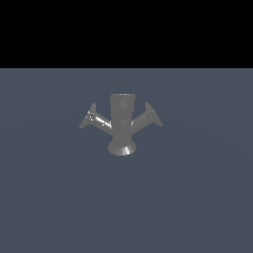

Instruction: Turn on the faucet by rotating a designated handle.

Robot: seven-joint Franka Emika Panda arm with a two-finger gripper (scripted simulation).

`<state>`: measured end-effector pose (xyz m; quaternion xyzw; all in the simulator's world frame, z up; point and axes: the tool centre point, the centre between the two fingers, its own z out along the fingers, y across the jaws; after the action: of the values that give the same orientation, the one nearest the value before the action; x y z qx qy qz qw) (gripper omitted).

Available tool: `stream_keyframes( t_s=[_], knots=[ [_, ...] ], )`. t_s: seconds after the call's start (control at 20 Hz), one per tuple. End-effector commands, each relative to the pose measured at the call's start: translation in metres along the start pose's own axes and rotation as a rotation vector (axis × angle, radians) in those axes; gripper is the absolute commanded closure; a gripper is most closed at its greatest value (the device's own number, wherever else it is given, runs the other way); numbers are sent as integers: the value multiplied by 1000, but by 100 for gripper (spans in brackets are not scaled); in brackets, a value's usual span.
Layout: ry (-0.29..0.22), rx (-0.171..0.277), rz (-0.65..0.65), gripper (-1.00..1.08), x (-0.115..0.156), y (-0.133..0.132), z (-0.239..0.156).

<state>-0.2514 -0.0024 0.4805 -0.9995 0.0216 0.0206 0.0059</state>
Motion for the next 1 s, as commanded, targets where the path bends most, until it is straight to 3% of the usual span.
stream_keyframes(
  t_s=[0.0,0.05,0.1,0.15,0.2,0.25,0.3,0.35,0.45,0.5,0.55,0.6,0.7,0.75,0.8,0.85,0.9,0.95],
  knots=[
    [-24,9,-14,24,8,-3,19],
    [-42,-32,-55,3,18,-11,30],
    [-78,-45,-65,12,18,-25,49],
    [-139,-20,-38,20,20,-24,79],
    [-144,-43,-104,14,25,-41,94],
    [-168,-20,-117,2,28,-51,111],
    [-148,-9,-70,-15,45,-42,115],
    [-163,-19,-88,-20,48,-58,134],
    [-168,-49,-99,-7,66,-50,158],
    [-161,-98,-184,6,73,-65,170],
    [-169,-69,-157,25,83,-50,182],
    [-181,-48,-230,32,80,-83,200],
    [-128,-60,-274,52,112,-92,205],
    [-129,-51,-207,80,122,-75,220],
    [-105,-52,-231,83,133,-98,222],
    [-93,-90,-271,72,141,-101,234],
    [-93,-119,-345,86,137,-126,251],
    [-78,-111,-312,72,150,-125,258]
  ],
)
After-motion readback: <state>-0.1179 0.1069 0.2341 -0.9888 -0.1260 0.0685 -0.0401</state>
